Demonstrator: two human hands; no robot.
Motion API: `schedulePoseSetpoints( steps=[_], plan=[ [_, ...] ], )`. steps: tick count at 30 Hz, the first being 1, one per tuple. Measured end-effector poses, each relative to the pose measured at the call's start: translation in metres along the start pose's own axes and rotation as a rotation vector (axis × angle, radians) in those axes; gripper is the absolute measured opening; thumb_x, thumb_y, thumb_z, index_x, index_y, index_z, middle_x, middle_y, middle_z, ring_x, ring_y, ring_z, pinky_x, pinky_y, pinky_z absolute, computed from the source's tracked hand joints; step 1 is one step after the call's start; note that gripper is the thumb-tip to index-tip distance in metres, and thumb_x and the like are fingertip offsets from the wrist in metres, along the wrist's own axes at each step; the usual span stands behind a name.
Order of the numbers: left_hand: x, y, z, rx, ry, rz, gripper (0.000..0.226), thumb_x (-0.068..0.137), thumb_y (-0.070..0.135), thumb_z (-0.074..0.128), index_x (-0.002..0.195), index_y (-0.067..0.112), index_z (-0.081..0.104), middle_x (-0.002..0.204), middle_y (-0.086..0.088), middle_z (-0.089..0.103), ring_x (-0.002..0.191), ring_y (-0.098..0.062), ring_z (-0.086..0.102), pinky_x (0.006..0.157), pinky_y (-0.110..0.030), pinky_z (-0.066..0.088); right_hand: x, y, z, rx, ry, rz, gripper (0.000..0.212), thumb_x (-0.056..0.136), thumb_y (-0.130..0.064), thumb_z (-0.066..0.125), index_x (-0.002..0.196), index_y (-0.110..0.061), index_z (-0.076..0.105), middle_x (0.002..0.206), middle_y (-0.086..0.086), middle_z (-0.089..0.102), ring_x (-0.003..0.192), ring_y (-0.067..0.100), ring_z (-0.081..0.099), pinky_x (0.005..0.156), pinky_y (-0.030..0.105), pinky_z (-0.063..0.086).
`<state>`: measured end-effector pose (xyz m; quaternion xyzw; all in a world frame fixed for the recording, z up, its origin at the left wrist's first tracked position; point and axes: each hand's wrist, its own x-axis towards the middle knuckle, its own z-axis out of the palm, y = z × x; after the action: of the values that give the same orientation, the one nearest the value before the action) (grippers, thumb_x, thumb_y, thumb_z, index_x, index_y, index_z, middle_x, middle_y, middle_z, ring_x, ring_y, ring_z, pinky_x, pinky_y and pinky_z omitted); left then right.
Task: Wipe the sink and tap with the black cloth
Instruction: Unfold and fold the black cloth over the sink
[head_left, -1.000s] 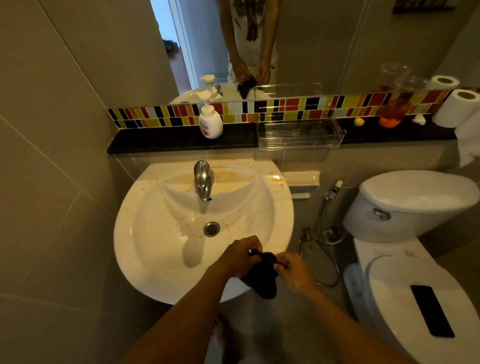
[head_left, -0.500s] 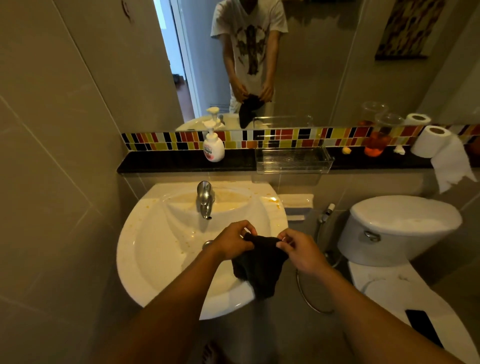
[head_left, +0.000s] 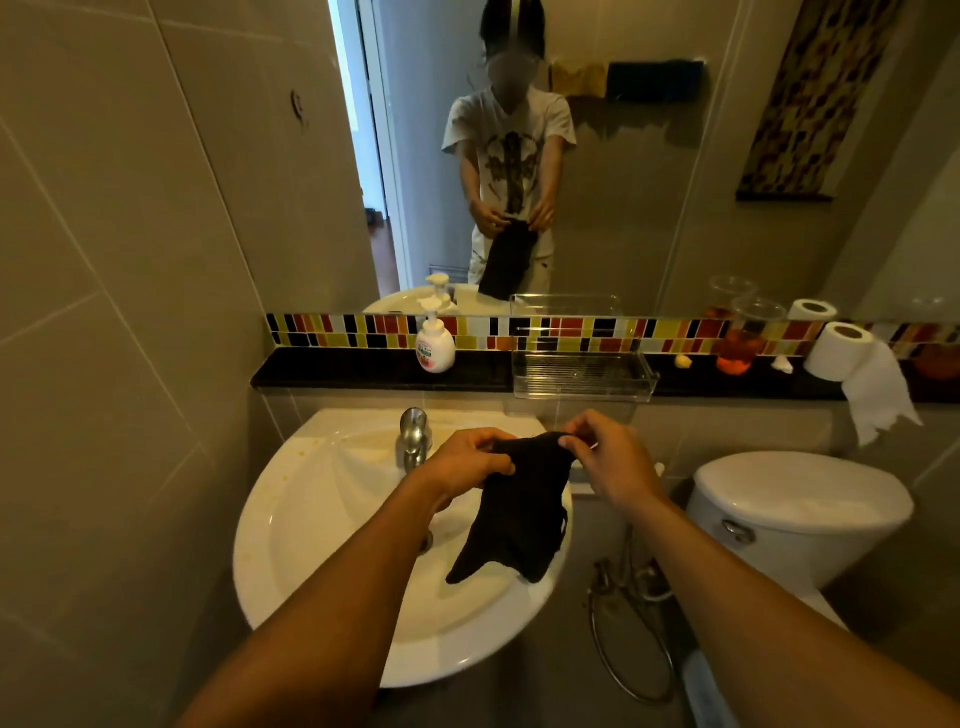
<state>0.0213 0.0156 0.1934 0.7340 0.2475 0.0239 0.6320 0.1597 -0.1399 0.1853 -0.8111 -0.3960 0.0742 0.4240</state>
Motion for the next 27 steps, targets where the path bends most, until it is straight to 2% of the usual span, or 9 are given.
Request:
schedulePoseSetpoints(
  steps=[4, 7, 9, 13, 16, 18, 21, 24, 27],
  plan=[
    [-0.002, 0.009, -0.005, -0.088, 0.029, 0.025, 0.028, 0.085, 0.0, 0.059, 0.107, 0.017, 0.06, 0.115, -0.013, 0.064, 0.109, -0.025, 0.061, 0.093, -0.038, 0.051, 0.008, -0.012, -0.007, 0.003, 0.025, -0.08, 0.005, 0.091, -0.019, 0.06, 0.092, -0.024, 0.058, 0.087, -0.006, 0.063, 0.085, 0.009, 0.059, 0.07, 0.022, 0.046],
    [-0.005, 0.02, -0.005, -0.127, 0.012, 0.072, 0.02, 0.085, 0.002, 0.059, 0.102, 0.014, 0.06, 0.107, -0.011, 0.065, 0.108, -0.026, 0.061, 0.087, -0.033, 0.051, 0.013, -0.022, -0.008, -0.038, 0.123, -0.154, 0.007, 0.093, -0.02, 0.057, 0.098, -0.023, 0.059, 0.093, -0.004, 0.063, 0.087, 0.009, 0.058, 0.07, 0.019, 0.047],
    [-0.007, 0.031, -0.004, -0.14, -0.016, 0.107, 0.015, 0.085, 0.001, 0.057, 0.095, 0.013, 0.059, 0.1, -0.009, 0.064, 0.103, -0.025, 0.061, 0.082, -0.03, 0.051, 0.015, -0.029, -0.007, -0.032, 0.177, -0.164, 0.009, 0.094, -0.021, 0.054, 0.101, -0.024, 0.058, 0.095, -0.004, 0.064, 0.088, 0.009, 0.058, 0.072, 0.02, 0.051],
    [-0.012, 0.047, -0.002, -0.217, -0.075, 0.144, 0.014, 0.087, 0.0, 0.052, 0.087, 0.014, 0.055, 0.097, -0.009, 0.064, 0.1, -0.024, 0.061, 0.084, -0.033, 0.05, 0.02, -0.036, -0.006, -0.002, 0.185, -0.16, 0.009, 0.095, -0.02, 0.051, 0.099, -0.027, 0.054, 0.098, -0.003, 0.065, 0.089, 0.01, 0.061, 0.072, 0.019, 0.052],
    [-0.016, 0.049, -0.001, -0.339, -0.078, 0.116, 0.01, 0.092, 0.01, 0.049, 0.087, 0.014, 0.057, 0.099, -0.009, 0.064, 0.1, -0.024, 0.06, 0.085, -0.037, 0.05, 0.02, -0.039, -0.008, 0.026, 0.167, -0.181, 0.01, 0.095, -0.019, 0.05, 0.098, -0.028, 0.053, 0.099, -0.001, 0.065, 0.092, 0.012, 0.062, 0.075, 0.022, 0.053],
    [-0.015, 0.048, -0.001, -0.366, -0.05, 0.083, 0.018, 0.095, 0.025, 0.047, 0.087, 0.014, 0.059, 0.099, -0.008, 0.065, 0.099, -0.025, 0.061, 0.087, -0.039, 0.049, 0.02, -0.042, -0.009, 0.041, 0.158, -0.202, 0.009, 0.096, -0.019, 0.05, 0.098, -0.027, 0.053, 0.099, -0.001, 0.064, 0.092, 0.012, 0.061, 0.076, 0.024, 0.053],
    [-0.011, 0.047, 0.0, -0.173, 0.028, 0.071, 0.033, 0.098, 0.039, 0.04, 0.097, 0.016, 0.063, 0.099, -0.007, 0.067, 0.089, -0.021, 0.065, 0.082, -0.033, 0.052, 0.021, -0.046, -0.007, 0.02, 0.143, -0.261, 0.008, 0.095, -0.02, 0.052, 0.1, -0.025, 0.055, 0.099, -0.002, 0.062, 0.092, 0.011, 0.06, 0.075, 0.023, 0.053],
    [-0.005, 0.047, 0.002, -0.072, 0.131, 0.156, 0.023, 0.1, 0.03, 0.042, 0.114, 0.027, 0.06, 0.106, -0.006, 0.064, 0.089, -0.018, 0.063, 0.081, -0.032, 0.053, 0.021, -0.05, -0.006, 0.034, 0.128, -0.281, 0.009, 0.095, -0.026, 0.052, 0.103, -0.025, 0.056, 0.1, -0.003, 0.062, 0.093, 0.009, 0.061, 0.076, 0.023, 0.056],
    [-0.003, 0.048, 0.004, -0.115, 0.138, 0.208, 0.03, 0.097, 0.019, 0.048, 0.122, 0.035, 0.056, 0.108, -0.01, 0.063, 0.097, -0.026, 0.062, 0.083, -0.036, 0.053, 0.022, -0.055, -0.006, 0.066, 0.13, -0.267, 0.011, 0.094, -0.027, 0.053, 0.105, -0.026, 0.054, 0.103, -0.003, 0.064, 0.095, 0.009, 0.062, 0.075, 0.021, 0.056]
  ],
)
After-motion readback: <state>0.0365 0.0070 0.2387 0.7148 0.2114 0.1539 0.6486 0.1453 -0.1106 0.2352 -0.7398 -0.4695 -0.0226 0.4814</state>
